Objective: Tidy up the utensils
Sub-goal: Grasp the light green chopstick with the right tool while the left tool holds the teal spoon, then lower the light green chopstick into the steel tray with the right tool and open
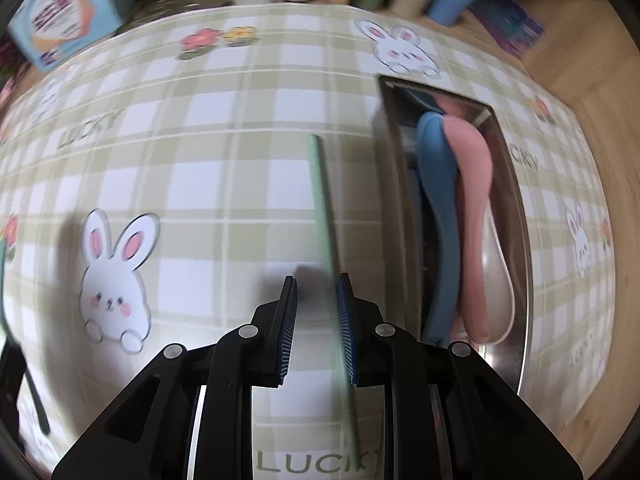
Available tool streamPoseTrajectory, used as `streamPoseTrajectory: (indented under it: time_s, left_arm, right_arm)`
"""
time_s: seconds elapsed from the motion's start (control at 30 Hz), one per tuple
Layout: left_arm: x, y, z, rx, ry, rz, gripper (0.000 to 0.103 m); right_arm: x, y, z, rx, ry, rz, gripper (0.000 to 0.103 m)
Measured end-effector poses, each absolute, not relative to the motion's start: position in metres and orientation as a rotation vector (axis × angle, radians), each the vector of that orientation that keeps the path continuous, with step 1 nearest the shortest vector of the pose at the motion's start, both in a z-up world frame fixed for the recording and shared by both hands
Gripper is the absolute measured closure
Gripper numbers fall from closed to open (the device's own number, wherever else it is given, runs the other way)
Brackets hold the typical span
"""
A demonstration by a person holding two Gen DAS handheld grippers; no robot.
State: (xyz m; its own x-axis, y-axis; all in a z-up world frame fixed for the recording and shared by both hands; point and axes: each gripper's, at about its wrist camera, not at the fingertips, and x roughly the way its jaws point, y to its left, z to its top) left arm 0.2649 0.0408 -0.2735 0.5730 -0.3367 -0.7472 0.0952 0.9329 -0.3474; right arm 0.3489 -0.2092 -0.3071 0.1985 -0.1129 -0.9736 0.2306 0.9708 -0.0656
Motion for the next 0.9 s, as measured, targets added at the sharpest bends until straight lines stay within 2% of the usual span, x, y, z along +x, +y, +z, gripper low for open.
streamPoseTrajectory:
  time_s: [0.13, 0.23, 0.37, 0.9]
  left_arm:
    - [0.265, 0.043, -0.273, -0.291, 0.929, -0.258, 0.088]
    - [0.266, 0.043, -0.273, -0.289, 0.928, -0.258, 0.088]
    - [0.265, 0.041, -0.273, -0.287, 0.931, -0.259, 0.088]
    - [0.258, 0.034, -0.276, -0.278, 0.955, -0.260, 0.088]
  right_arm:
    - [0.347, -0.216, -0.307, 0.178, 1.368, -0.243, 0.082]
    - [0.344, -0.221, -0.309, 0.262, 1.385, -0.196, 0.090]
    - [0.332, -0.209, -0.309, 0.286, 1.391, -0.125, 0.094]
    - [0.301, -0.177, -0.307, 0.147, 1.236, -0.118, 0.094]
